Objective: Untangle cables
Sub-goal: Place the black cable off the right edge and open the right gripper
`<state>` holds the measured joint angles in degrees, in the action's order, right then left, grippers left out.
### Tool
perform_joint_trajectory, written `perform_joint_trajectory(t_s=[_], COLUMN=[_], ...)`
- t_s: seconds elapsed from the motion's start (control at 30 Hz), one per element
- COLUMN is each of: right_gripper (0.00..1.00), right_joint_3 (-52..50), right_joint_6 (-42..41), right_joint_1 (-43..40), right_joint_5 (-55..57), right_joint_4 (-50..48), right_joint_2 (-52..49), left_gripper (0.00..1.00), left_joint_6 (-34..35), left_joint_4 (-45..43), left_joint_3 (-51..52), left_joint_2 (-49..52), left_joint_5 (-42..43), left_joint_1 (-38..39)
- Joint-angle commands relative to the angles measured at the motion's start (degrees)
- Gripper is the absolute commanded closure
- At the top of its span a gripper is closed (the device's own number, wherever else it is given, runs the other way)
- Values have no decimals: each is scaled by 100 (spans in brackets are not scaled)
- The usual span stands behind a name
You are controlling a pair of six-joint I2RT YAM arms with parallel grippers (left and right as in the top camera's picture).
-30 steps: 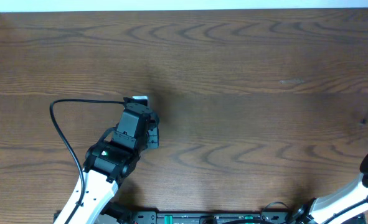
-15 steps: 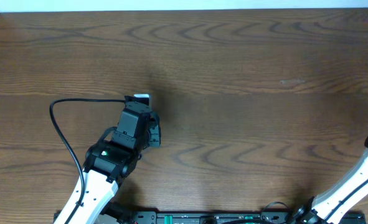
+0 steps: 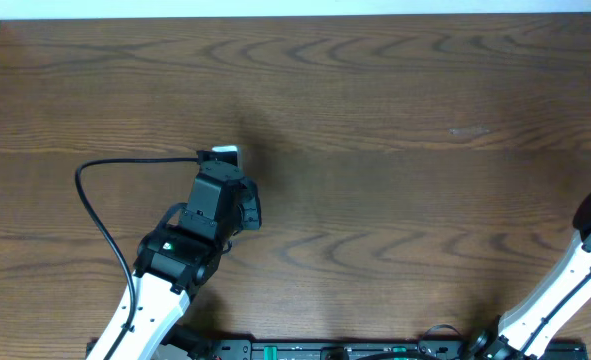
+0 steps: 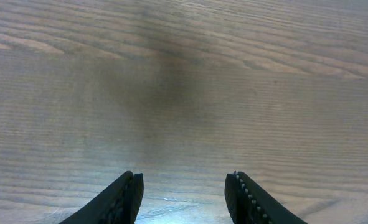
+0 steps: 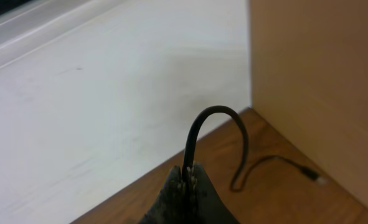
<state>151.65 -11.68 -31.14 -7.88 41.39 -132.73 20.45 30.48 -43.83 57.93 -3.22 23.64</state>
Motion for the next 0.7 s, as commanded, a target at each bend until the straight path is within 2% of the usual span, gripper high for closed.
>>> perform_joint_trajectory(t_s=[0.0,0.1,0.47,0.67], right_gripper=[99,99,99,99], right_joint_3=[52,50,48,46], right_joint_6=[439,737,820,743], right_joint_1=[192,352,415,105], right_joint_5=[-195,13,2743,3071], right_joint_4=[-61,-92,164,417], right_joint_2=[-205,-286,-581,-728], left_gripper=[53,53,53,53], left_joint_6=[131,131,129,127], left_joint_4=[-20,-20,-17,-20], left_joint_3=[22,24,24,22], left_joint_2=[-70,-70,-70,-59], left_joint_5=[31,31,28,26], left_joint_1=[-15,-15,-15,-15])
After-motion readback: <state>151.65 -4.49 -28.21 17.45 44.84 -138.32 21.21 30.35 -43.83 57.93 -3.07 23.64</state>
